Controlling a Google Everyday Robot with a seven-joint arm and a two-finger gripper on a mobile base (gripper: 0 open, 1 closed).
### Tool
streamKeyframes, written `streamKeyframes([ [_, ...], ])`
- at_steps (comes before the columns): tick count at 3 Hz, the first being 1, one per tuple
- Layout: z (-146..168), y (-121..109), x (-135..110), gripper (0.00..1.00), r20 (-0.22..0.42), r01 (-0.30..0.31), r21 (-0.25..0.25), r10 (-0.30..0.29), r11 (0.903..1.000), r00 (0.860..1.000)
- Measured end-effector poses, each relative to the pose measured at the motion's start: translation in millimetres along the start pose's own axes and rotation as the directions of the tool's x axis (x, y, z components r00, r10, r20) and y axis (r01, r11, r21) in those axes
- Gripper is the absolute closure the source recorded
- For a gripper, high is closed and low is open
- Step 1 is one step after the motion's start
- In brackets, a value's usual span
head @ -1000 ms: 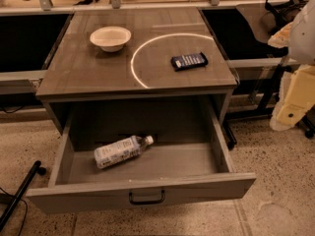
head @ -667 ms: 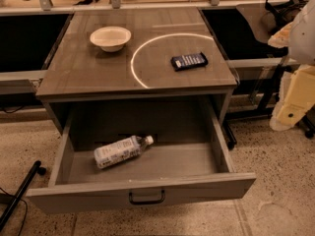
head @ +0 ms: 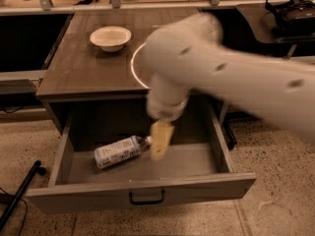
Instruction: Pick blue plastic bottle from top drawer and place on counter
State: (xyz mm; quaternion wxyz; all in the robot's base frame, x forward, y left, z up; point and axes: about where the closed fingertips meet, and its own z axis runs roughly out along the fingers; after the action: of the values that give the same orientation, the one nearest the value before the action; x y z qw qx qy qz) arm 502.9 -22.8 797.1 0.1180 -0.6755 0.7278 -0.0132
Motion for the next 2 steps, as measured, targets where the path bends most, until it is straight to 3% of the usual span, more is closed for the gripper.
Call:
streamKeyframes([
  [1, 146.4, 22.3, -107.1, 0.0, 0.022, 0.147, -0.055, -0.146, 0.9876, 0.989],
  [2, 192.5, 26.5, -152.0, 0.0, 0.06, 0.177, -0.048, -0.174, 0.9831, 0.983],
])
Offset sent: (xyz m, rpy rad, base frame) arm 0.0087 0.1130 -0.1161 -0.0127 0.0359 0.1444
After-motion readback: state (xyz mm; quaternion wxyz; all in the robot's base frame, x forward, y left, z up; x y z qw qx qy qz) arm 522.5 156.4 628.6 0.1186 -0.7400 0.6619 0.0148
